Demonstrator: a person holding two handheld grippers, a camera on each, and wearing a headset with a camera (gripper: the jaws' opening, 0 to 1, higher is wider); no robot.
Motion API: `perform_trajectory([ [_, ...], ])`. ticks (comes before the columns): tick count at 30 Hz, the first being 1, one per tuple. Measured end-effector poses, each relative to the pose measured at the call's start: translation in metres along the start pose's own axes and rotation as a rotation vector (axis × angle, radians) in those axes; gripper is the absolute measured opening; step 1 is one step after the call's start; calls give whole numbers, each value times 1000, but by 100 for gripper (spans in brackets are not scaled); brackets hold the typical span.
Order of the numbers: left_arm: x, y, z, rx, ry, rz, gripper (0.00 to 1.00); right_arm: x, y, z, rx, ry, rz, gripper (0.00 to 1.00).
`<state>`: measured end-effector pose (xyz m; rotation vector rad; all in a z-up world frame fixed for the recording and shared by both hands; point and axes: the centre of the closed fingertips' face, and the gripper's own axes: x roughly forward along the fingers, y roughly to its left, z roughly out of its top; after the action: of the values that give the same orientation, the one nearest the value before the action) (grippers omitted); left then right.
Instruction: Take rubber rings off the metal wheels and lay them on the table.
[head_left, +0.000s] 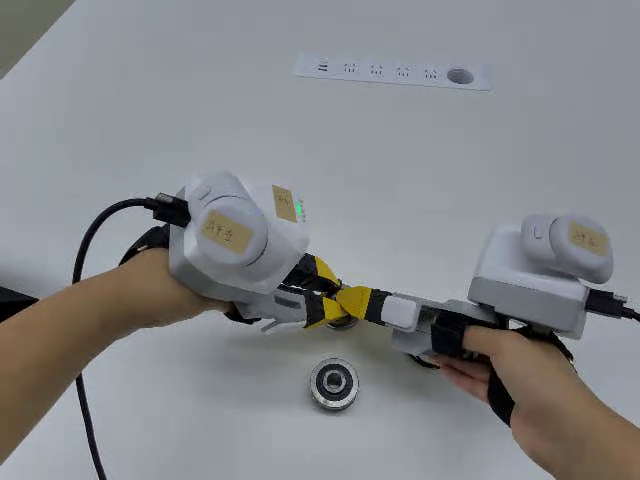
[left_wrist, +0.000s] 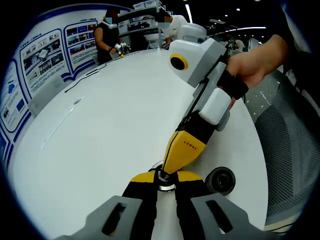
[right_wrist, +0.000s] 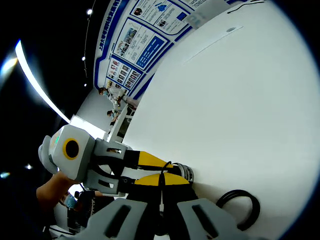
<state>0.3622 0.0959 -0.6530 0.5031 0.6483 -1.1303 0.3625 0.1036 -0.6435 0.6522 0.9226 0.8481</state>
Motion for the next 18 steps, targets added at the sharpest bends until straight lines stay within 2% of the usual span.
perform_trajectory([
  [6,0,0,0,3,0,0,13,-4,-1,3,14,-14,-10,1],
  [10,0,-1,0,18,3,2,13,-5,-2,3,60,-19,-17,1],
  [12,0,-1,0,23,9,6,13,-6,-1,3,53,-17,-16,1],
  [18,0,-1,0,4,8,15,13,-8,-4,3,70,-17,-24,2],
])
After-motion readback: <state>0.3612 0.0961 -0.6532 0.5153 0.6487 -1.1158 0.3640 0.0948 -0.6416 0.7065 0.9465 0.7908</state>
